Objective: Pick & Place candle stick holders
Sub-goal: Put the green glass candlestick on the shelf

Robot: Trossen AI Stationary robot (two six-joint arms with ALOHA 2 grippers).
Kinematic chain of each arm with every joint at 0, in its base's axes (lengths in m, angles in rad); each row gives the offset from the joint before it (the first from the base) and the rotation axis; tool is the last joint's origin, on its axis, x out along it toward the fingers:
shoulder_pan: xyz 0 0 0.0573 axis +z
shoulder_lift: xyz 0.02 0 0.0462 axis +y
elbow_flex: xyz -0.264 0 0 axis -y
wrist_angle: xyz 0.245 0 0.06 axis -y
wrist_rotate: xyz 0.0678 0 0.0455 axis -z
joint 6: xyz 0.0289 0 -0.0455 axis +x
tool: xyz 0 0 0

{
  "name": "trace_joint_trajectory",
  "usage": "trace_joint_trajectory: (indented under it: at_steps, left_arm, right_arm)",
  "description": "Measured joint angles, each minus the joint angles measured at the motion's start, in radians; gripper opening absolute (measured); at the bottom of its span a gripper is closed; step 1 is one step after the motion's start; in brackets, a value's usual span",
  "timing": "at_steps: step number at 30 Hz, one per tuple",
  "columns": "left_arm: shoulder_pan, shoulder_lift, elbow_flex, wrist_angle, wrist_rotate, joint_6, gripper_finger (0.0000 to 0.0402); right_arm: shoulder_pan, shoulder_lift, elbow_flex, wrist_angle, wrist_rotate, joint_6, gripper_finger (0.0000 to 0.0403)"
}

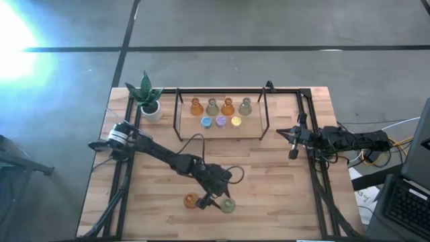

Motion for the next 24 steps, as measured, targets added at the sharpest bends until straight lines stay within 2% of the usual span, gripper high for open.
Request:
trace_joint_trajectory:
  at_steps: [5,11,24]
  left_arm:
    - [0.004,0.041,0.0,0.111,0.057,-0.027,0.0289]
    - [0.009,0.063,0.0,0.17,0.079,-0.053,0.0284]
    - [0.015,0.096,0.0,0.244,0.107,-0.066,0.0203]
  right_arm:
    - [0.0,-0.001,0.0,-0.003,0.0,0.0,0.0008]
    - [0.0,-0.001,0.0,-0.003,-0.001,0.0,0.0008]
    - [0.0,-0.001,0.0,-0.003,-0.001,0.0,0.0008]
